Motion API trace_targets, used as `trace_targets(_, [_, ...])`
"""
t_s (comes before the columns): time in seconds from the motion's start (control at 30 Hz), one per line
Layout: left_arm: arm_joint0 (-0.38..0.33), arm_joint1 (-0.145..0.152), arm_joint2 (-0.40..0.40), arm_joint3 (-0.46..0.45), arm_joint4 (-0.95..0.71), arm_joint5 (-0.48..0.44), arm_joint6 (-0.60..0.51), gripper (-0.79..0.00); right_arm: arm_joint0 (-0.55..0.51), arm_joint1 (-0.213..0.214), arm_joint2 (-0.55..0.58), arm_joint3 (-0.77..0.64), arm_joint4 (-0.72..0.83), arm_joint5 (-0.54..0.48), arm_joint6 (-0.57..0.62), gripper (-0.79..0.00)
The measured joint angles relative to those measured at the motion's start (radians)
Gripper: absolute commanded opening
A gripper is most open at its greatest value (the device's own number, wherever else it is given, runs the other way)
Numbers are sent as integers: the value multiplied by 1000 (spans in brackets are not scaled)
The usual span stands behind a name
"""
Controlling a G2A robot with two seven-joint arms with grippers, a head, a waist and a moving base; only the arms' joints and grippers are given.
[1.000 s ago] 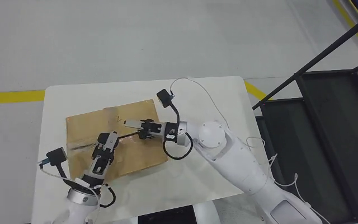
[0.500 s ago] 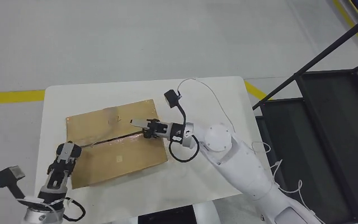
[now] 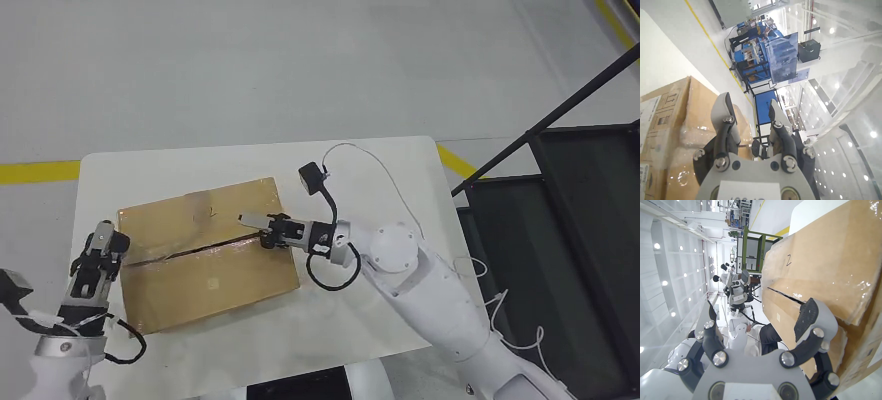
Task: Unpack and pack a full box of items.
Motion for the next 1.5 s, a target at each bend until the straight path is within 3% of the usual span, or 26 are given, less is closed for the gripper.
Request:
trace_targets(0.5, [-87,2,165,90,134,32,4,-434,-30,7,25,-12,5,-15,0,0])
trace_targets(1.17, [-41,4,318,56,273,-3,25,-419,-54,17,49,-29,5,-21,3,0])
trace_targets(1.5, [-60,5,364,45,307,7,57,-416,-93,26,78,-64,-3,-23,-1,0])
